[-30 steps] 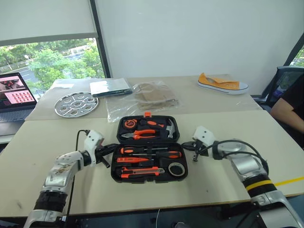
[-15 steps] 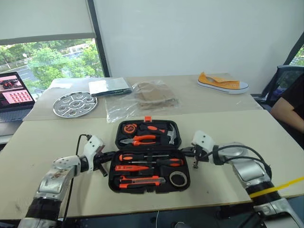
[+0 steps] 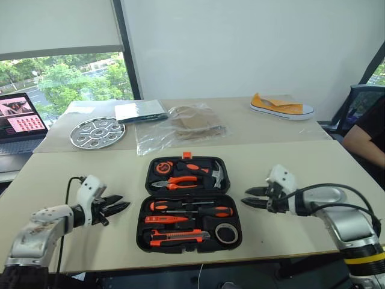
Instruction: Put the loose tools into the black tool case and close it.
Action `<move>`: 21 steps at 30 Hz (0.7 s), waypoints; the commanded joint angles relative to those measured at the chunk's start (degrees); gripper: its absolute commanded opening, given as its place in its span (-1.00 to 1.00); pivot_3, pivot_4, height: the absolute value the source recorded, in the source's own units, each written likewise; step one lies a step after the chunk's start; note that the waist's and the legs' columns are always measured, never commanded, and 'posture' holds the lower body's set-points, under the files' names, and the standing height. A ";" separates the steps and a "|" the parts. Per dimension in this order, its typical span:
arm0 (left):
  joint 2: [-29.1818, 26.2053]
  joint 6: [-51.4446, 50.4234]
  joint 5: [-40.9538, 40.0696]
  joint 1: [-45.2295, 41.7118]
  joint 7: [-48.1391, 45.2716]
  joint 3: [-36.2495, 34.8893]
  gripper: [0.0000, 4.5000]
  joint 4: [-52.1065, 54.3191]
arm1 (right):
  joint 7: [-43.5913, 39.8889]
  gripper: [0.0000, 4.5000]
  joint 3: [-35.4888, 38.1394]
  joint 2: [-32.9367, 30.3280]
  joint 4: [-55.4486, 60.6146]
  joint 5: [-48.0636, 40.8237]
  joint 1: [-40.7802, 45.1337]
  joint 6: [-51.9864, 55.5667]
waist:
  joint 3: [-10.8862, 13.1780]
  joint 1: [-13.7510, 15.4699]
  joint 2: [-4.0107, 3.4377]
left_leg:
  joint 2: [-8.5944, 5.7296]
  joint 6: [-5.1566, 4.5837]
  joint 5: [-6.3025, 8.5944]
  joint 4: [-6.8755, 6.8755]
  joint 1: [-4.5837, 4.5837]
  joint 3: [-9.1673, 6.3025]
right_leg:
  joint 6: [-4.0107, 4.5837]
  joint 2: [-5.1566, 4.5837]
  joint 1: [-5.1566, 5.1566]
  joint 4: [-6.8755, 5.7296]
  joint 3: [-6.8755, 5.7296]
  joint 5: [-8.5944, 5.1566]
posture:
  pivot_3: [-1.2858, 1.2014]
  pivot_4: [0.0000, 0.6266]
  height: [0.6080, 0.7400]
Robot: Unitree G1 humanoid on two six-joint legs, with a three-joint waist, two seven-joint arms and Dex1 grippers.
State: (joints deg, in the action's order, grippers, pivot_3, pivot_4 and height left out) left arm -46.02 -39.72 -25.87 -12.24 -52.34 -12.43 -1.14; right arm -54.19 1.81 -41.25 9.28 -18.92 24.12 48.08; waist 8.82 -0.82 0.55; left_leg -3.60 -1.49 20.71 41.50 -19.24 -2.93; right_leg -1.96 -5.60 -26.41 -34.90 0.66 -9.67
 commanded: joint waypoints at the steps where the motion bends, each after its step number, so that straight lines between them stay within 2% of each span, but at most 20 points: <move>1: -1.51 -13.23 -5.04 -9.01 1.53 -0.16 0.48 0.27 | 6.48 0.57 1.66 0.73 1.97 -3.97 8.79 21.36 | 0.00 0.06 0.01 | 0.00 0.00 0.00 0.02 0.04 0.00 | 0.02 0.00 0.03 -0.02 0.00 0.02 | 0.03 -0.52 1.00; 3: -1.35 -18.83 -5.51 -12.83 2.87 1.75 0.48 0.10 | 8.50 0.86 1.10 2.20 0.46 -4.96 12.87 27.23 | 0.01 0.10 0.02 | -0.02 -0.01 0.00 0.17 -0.04 -0.05 | 0.04 -0.01 0.04 -0.06 -0.03 0.06 | 0.03 -0.52 1.00; 6: 1.01 -24.21 -4.81 -17.88 6.39 4.32 0.48 -0.82 | 11.96 0.86 0.90 5.84 -4.83 -4.76 18.12 30.67 | 0.00 0.01 0.02 | -0.01 0.00 0.00 0.11 0.04 -0.07 | 0.04 0.03 0.10 -0.15 -0.03 0.08 | 0.03 -0.52 1.00; 10: 4.00 -26.25 -2.19 -21.82 11.06 7.63 0.48 -2.68 | 15.80 0.86 -1.08 9.52 -11.77 -2.82 22.14 29.05 | 0.00 -0.19 0.02 | -0.04 0.01 -0.01 0.14 -0.04 -0.06 | -0.01 0.04 0.03 -0.18 -0.03 0.16 | 0.03 -0.52 1.00; 17: 5.54 -26.92 -1.04 -23.33 13.95 8.82 0.48 -3.94 | 18.64 0.86 -4.22 12.50 -18.78 -0.95 25.22 25.32 | 0.00 -0.84 0.02 | -0.34 0.02 -0.01 -0.09 -0.14 -0.07 | -0.04 -0.13 -0.34 -0.15 -0.03 0.18 | 0.03 -0.52 1.00; 19: 5.84 -27.56 -1.21 -23.41 14.36 8.45 0.48 -3.94 | 18.89 0.68 -5.47 12.36 -19.96 -0.28 25.48 24.62 | 0.00 -1.05 0.02 | -0.38 0.02 -0.02 -0.11 -0.14 -0.07 | -0.05 -0.18 -0.36 -0.14 -0.03 0.18 | 0.03 -0.52 1.00; 21: 6.28 -27.89 -1.48 -23.44 14.72 8.03 0.48 -3.86 | 19.01 0.40 -6.71 12.06 -21.08 0.43 25.78 24.19 | 0.00 -1.26 0.02 | -0.40 0.02 -0.02 -0.10 -0.13 -0.07 | -0.05 -0.21 -0.35 -0.15 -0.03 0.18 | 0.03 -0.52 1.00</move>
State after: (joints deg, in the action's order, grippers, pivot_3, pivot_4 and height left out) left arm -40.01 -66.89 -27.22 -34.98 -38.30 -3.37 -5.45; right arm -35.56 -4.10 -28.52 -11.55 -19.30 48.66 73.66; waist 8.82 -2.07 0.57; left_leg -4.01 -1.47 20.69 41.41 -19.36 -3.00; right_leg -2.02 -5.82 -26.75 -35.05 0.64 -9.48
